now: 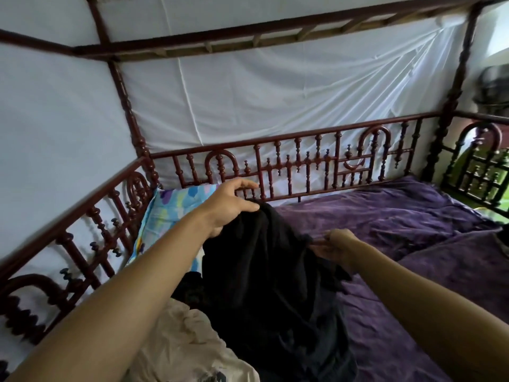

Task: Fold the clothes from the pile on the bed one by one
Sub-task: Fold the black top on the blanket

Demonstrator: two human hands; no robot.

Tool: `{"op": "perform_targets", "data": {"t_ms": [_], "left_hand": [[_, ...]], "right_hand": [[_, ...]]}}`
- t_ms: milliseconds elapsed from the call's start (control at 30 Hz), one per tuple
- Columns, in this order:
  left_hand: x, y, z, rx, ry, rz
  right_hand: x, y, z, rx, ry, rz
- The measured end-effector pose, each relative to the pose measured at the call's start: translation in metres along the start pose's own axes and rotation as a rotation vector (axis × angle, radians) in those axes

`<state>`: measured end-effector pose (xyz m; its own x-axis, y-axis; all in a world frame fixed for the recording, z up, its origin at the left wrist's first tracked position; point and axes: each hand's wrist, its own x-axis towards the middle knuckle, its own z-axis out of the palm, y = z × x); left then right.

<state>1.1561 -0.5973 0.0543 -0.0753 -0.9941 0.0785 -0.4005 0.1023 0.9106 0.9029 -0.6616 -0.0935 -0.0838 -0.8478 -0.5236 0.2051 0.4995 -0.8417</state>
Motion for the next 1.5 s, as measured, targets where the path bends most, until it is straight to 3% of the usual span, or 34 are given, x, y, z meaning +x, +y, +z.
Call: {"op": "perform_targets", "data": {"t_ms": [100,233,400,467,533,633,800,933,1033,1067,1200,1267,1300,1333,1400,1500], "left_hand": [[0.008,0.008,0.026,-0.048,-0.017,-0.106],[0.02,0.007,0.054,-0.227,0.067,-0.244],[0.031,0.024,0.062,-0.413,0.094,-0.257],[0.032,0.034,0.06,-0.49,0.09,-0.21],[0.031,0.04,0.053,-0.478,0.08,-0.163],[0.032,0.037,0.029,-0.296,0.17,-0.09],[0.018,0.014,-0.008,0.262,0.378,-0.013],[0.006,0.002,-0.012,0.512,0.126,0.027],[0.004,-0.002,-0.012,1.044,0.052,0.204],[0.004,-0.004,-0.013,1.113,0.06,0.246],[0.017,-0.01,-0.022,0.645,0.163,0.224],[0.027,-0.011,-0.025,0.442,0.274,0.187],[0.03,-0.012,-0.028,0.392,0.336,0.176],[0.032,-0.016,-0.029,0.367,0.385,0.164],[0.032,-0.028,-0.029,0.283,0.404,0.108],[0.025,-0.051,-0.016,-0.041,0.339,0.003]], "right_hand": [[-0.011,0.023,-0.002,-0.089,-0.1,-0.037],[-0.031,0.051,-0.004,-0.24,-0.123,-0.231],[-0.063,0.075,-0.006,-0.517,-0.501,-0.386],[-0.068,0.077,0.008,-0.393,-0.448,-0.532],[-0.067,0.062,0.023,-0.226,-0.241,-0.639],[-0.063,0.025,0.021,-0.118,-0.085,-0.635],[-0.072,-0.053,-0.001,-0.359,0.042,-0.911],[-0.076,-0.094,0.004,-0.541,0.02,-0.993],[-0.08,-0.105,0.0,-0.73,0.109,-1.076],[-0.083,-0.106,-0.005,-0.784,0.124,-1.117],[-0.09,-0.085,-0.027,-1.167,0.027,-1.135],[-0.08,-0.065,-0.036,-1.448,0.105,-1.011],[-0.073,-0.057,-0.042,-1.47,0.124,-0.915],[-0.067,-0.051,-0.05,-1.397,0.111,-0.834],[-0.057,-0.046,-0.064,-1.018,0.01,-0.732],[-0.056,-0.05,-0.064,-0.565,-0.059,-0.683]]}}
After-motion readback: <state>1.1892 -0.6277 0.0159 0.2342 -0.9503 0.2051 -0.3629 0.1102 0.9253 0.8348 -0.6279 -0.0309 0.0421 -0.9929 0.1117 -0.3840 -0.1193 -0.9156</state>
